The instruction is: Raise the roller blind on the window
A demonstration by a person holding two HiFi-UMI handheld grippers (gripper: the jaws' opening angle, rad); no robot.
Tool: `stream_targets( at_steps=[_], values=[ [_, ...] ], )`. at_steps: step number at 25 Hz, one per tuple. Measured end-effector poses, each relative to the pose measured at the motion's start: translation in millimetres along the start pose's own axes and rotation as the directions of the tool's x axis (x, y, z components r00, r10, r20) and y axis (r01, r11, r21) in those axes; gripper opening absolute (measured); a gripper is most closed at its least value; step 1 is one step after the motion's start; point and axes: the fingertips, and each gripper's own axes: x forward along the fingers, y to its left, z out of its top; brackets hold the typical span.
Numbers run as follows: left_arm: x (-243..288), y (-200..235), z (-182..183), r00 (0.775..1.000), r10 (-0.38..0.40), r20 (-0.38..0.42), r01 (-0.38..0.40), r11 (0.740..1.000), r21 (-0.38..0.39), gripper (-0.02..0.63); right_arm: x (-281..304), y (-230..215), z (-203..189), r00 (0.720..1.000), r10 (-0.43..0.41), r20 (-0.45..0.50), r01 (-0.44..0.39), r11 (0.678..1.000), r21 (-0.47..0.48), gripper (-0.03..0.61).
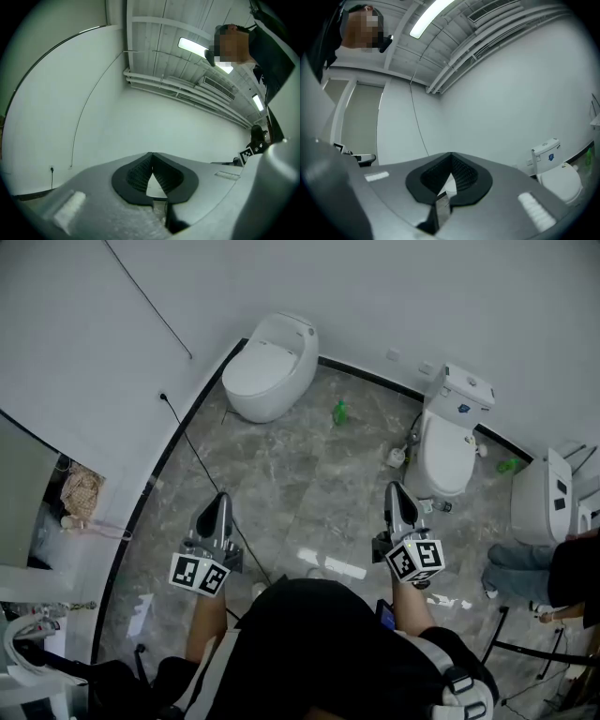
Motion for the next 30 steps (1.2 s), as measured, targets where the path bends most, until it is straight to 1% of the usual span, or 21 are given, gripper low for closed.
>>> stream_targets(
  at_steps=[4,8,11,15,17,20,22,26,30],
  values=[
    [2,-10,-6,1.0,0.023,-0.006,-0.023,1.0,0.0,0.0,0,-13,-1,1.0,0.02,-0.011,-0.02,1.0,0.018,-0.003],
    [-3,-17,-11,0.998,0.066,-0.018,-0.066,0.998,0.005,0.0,3,-21,-2,0.998,0.056,-0.002,-0.056,0.996,0.065,-0.002],
    [-9,-22,-15,0.994,0.106,-0.028,-0.106,0.994,0.005,0.0,6,-21,-5,0.995,0.104,-0.006,-0.103,0.99,0.096,-0.002],
    [-14,-22,-15,0.99,0.137,-0.034,-0.137,0.991,0.009,0.0,18,-10,-20,0.98,0.19,-0.052,-0.185,0.979,0.083,-0.002],
    [-17,-12,-9,0.988,0.149,-0.033,-0.148,0.989,0.028,0.0,30,2,-26,0.973,0.22,-0.063,-0.214,0.973,0.091,-0.002],
    [-20,12,6,0.984,0.18,-0.008,-0.179,0.983,0.048,0.0,54,19,-29,0.966,0.254,-0.055,-0.247,0.963,0.104,-0.002],
    [-23,27,17,0.981,0.193,0.01,-0.193,0.979,0.066,0.0,73,34,-29,0.96,0.273,-0.057,-0.267,0.959,0.094,-0.002],
    [-31,68,37,0.978,0.205,0.042,-0.208,0.972,0.112,0.0,119,81,-31,0.954,0.291,-0.07,-0.288,0.956,0.055,-0.002],
    [-45,117,55,0.97,0.236,0.065,-0.241,0.966,0.093,0.0,155,133,-33,0.944,0.323,-0.063,-0.32,0.946,0.055,-0.002]
  ],
)
